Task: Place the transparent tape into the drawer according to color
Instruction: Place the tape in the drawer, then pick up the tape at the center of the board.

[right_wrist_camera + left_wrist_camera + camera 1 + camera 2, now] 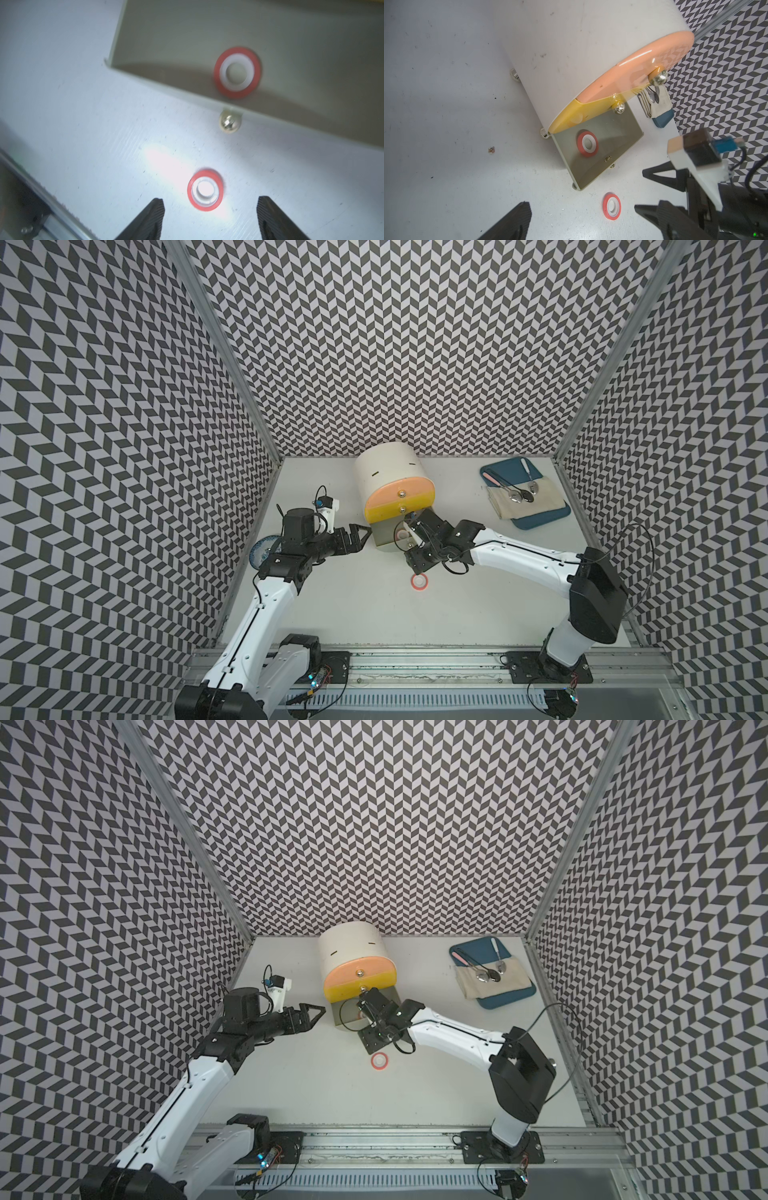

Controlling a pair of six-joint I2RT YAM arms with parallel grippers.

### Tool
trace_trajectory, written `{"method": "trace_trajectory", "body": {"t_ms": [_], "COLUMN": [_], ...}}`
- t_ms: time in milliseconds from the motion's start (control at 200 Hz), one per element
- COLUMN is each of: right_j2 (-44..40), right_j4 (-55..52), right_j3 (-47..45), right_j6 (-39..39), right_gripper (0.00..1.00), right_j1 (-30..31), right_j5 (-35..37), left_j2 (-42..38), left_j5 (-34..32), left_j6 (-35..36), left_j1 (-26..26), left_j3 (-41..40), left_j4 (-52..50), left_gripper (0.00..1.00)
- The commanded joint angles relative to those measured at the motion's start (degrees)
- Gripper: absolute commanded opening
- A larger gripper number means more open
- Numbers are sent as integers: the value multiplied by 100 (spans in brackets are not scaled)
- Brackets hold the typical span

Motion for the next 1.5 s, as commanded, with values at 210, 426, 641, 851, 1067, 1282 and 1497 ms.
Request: {"method": "trace_trajectory", "body": {"t_ms": [210, 426, 641, 851, 1067, 1282, 1497], "right_j2": [126, 538, 956, 1248, 1403, 1539, 1673], "right_j4": [-535, -603, -604, -594, -594, -612, -666], "right_j3": [-102, 79, 298, 411, 483, 586, 611], "right_j6": [-444, -610, -637, -669, -681, -725, -769], "right_gripper": [76, 72, 67, 60, 56, 53, 49], "right_j1": [600, 693, 713, 722, 722, 722, 713], "right_j5": [-270, -124, 166, 272, 380, 441, 504], "left_j2": [-106, -132, -150, -177, -194, -186, -186], "left_j5": [36, 0, 22, 83, 131, 148, 158], "left_j6": [124, 72, 61, 62, 54, 63, 63], "left_j1": [75, 156, 311, 384, 402, 410, 411], "left_j3": [-80, -153, -173, -219, -265, -271, -284], "left_j4": [54, 28, -23, -12, 23, 40, 50], "left_gripper": [100, 100, 100, 100, 100, 100, 100]}}
